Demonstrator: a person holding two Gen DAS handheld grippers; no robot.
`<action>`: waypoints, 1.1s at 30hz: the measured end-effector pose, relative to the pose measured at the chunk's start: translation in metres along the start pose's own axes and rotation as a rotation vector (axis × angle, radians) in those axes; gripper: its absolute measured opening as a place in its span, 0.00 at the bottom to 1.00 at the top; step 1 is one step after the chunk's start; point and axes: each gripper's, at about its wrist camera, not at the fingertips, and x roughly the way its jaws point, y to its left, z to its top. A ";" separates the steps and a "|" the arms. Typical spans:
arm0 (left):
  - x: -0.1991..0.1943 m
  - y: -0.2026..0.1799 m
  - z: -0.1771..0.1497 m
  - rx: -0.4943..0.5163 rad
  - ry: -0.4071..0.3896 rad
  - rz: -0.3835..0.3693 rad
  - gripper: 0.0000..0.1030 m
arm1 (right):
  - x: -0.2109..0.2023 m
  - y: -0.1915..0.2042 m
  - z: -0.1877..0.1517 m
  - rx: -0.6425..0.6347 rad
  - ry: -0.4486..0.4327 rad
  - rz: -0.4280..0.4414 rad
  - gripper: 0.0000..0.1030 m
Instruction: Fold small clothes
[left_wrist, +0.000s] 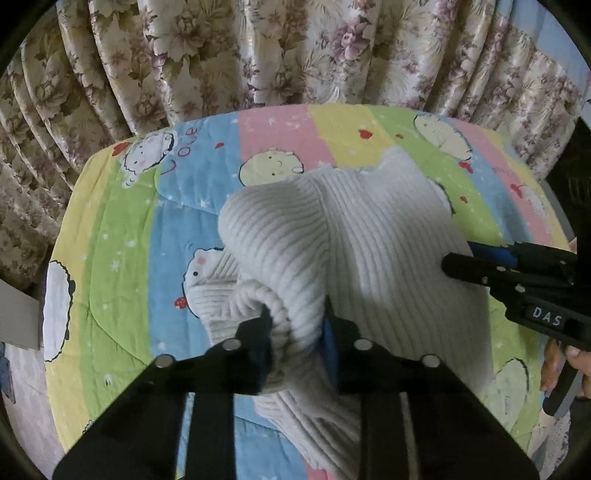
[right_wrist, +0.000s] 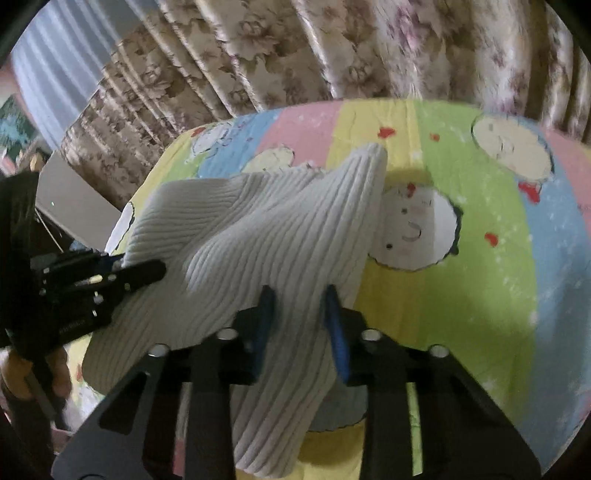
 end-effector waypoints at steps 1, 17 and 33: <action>-0.005 0.002 -0.002 -0.003 -0.010 -0.012 0.21 | -0.009 0.011 -0.003 -0.050 -0.030 -0.024 0.14; 0.000 0.040 -0.029 -0.035 -0.053 0.032 0.54 | 0.022 0.047 -0.014 -0.227 -0.063 -0.181 0.11; -0.015 -0.013 -0.073 0.228 -0.079 0.204 0.81 | -0.012 0.047 -0.085 -0.415 -0.003 -0.130 0.55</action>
